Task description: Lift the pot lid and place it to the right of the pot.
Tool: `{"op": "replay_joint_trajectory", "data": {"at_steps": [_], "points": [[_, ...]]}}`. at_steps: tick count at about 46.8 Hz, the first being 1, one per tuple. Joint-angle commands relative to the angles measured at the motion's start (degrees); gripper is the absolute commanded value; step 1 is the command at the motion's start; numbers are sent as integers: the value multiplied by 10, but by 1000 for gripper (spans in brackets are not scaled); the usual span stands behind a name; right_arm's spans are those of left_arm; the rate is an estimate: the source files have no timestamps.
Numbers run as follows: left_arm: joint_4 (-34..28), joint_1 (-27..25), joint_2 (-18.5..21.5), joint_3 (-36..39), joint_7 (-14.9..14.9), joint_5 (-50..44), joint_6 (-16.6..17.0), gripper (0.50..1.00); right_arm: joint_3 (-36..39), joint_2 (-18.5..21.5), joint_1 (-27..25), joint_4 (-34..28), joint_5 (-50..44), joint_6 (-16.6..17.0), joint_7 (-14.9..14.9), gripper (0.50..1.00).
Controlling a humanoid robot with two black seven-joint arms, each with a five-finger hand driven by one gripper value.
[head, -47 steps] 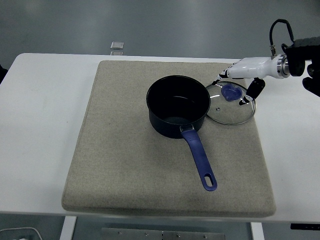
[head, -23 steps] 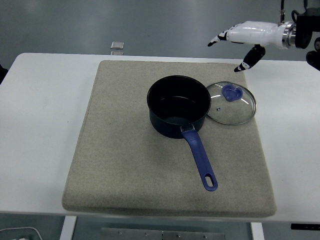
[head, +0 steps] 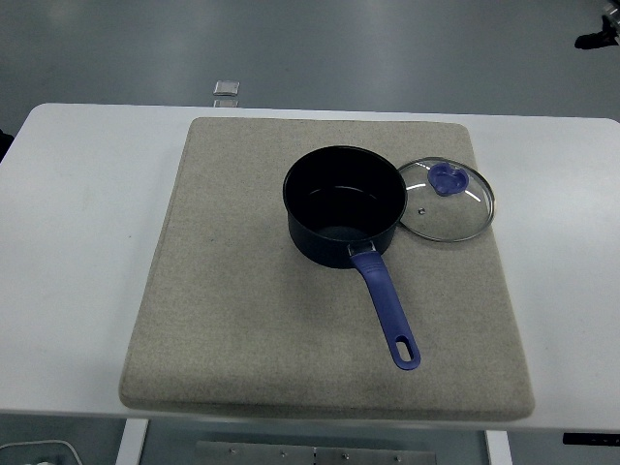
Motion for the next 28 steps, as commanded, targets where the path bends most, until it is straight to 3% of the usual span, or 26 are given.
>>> {"op": "replay_joint_trajectory", "data": {"at_steps": [1, 13, 21, 28], "points": [[0, 0, 0, 0, 0, 0, 0, 1000, -1, 3, -5, -4, 81, 0, 0, 913], [0, 0, 0, 0, 0, 0, 0, 1000, -2, 13, -22, -9, 249, -4, 0, 913], [0, 0, 0, 0, 0, 0, 0, 1000, -6, 17, -37, -7, 395, -20, -53, 913], [0, 0, 0, 0, 0, 0, -1, 1000, -5, 32, -56, -5, 442, -33, -57, 913]]}}
